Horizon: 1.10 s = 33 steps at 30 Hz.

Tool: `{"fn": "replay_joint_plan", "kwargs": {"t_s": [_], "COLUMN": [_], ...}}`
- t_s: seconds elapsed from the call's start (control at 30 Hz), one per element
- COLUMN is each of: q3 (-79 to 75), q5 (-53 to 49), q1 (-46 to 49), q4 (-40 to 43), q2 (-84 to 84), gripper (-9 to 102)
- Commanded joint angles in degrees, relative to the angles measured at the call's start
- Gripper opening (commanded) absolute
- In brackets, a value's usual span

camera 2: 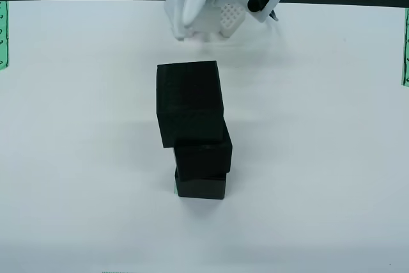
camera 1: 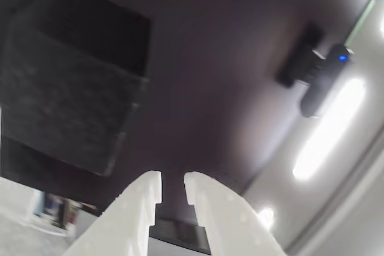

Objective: Stack 3 Blocks on the chosen place.

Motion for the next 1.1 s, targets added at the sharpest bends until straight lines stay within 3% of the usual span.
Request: {"fn": "replay_joint_plan", "kwargs": {"t_s": [0.0,0.1,0.53,1.07], "q3": [-4.0,-4.1,0.3,3.7], "q5": [11.2,16.8,27.2,27.2], "q1": [-0.8,-0.8,-1.1,-4.2], "q4": [12.9,19.7,33.2,35.8], "q2": [2.0,3.2,8.6,8.8], "gripper": [0,0,0,0]}}
